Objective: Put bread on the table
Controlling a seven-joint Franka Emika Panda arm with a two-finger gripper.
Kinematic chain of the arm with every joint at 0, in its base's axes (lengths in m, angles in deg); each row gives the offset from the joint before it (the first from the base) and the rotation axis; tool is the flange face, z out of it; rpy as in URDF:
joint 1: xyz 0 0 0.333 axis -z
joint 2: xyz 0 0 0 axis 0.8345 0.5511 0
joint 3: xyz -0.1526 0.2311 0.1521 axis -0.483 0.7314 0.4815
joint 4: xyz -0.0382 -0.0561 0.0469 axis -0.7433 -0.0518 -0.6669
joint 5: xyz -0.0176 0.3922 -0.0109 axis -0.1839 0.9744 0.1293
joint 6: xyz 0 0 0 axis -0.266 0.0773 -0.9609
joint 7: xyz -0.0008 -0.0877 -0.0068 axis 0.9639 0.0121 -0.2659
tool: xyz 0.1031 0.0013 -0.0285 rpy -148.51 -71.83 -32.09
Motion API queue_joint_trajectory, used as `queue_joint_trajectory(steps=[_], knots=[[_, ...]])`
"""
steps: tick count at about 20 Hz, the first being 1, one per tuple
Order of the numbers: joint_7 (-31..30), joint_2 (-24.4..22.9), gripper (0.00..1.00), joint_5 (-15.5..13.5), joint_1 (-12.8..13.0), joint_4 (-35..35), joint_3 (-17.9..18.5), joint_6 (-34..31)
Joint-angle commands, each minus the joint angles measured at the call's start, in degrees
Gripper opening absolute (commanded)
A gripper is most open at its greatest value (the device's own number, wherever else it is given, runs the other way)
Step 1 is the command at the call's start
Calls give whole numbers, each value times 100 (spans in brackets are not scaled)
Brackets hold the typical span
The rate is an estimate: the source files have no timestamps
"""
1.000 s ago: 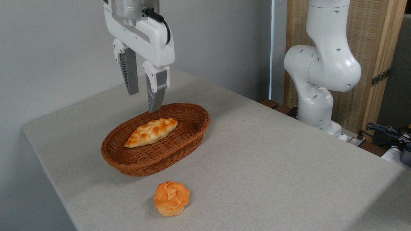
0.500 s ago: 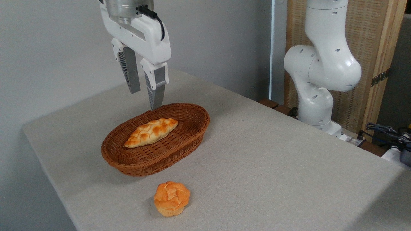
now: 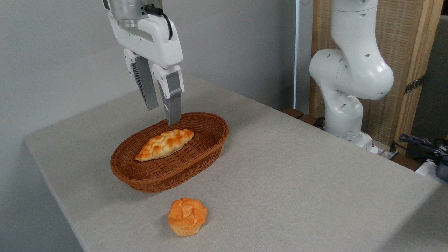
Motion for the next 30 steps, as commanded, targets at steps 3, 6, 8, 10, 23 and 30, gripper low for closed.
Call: queue_joint_trajectory(steps=[3,6,8,10,23,30], knots=[[-71,-27,100,98,-4,46,12,-228],[-44,-124,100,81,-4,-68,65,-210],[-35,-238,100,63,5,-165,153,-193],[43,-334,100,28,5,-279,206,-175],[211,-458,100,19,181,-579,434,-114],[237,-467,100,10,181,-579,434,-105]])
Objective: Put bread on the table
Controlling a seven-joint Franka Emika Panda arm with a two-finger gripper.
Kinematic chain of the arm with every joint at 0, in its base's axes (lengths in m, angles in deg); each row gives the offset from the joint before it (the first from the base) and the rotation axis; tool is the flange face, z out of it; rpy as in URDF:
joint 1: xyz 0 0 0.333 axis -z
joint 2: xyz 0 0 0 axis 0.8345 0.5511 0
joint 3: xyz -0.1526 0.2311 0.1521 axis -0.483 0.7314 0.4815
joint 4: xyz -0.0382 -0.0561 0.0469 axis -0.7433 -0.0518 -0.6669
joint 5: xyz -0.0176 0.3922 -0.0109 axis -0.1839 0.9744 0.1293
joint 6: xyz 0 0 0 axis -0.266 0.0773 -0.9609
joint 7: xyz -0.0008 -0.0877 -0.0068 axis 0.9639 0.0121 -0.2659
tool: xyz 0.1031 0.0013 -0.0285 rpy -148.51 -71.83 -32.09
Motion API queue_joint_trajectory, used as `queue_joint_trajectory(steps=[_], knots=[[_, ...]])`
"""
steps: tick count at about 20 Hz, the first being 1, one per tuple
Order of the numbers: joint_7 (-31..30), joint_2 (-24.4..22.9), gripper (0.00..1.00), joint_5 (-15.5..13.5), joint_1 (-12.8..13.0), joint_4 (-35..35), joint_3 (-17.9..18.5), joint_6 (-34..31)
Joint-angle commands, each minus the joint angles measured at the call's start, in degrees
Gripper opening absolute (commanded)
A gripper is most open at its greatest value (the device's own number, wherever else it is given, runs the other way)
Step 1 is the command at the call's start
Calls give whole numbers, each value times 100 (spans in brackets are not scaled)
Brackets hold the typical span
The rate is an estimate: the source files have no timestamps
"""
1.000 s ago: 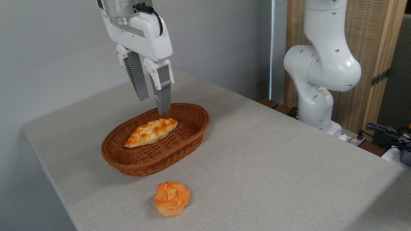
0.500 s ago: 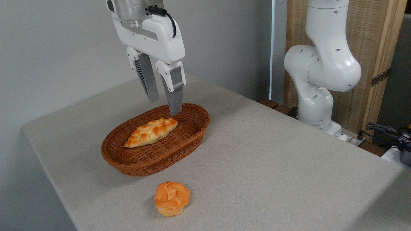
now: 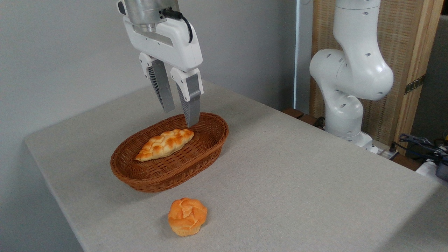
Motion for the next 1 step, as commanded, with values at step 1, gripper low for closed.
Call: queue_joint_trajectory(steps=[1], knots=[[105,-122,100,6,92,-89,119,-12]])
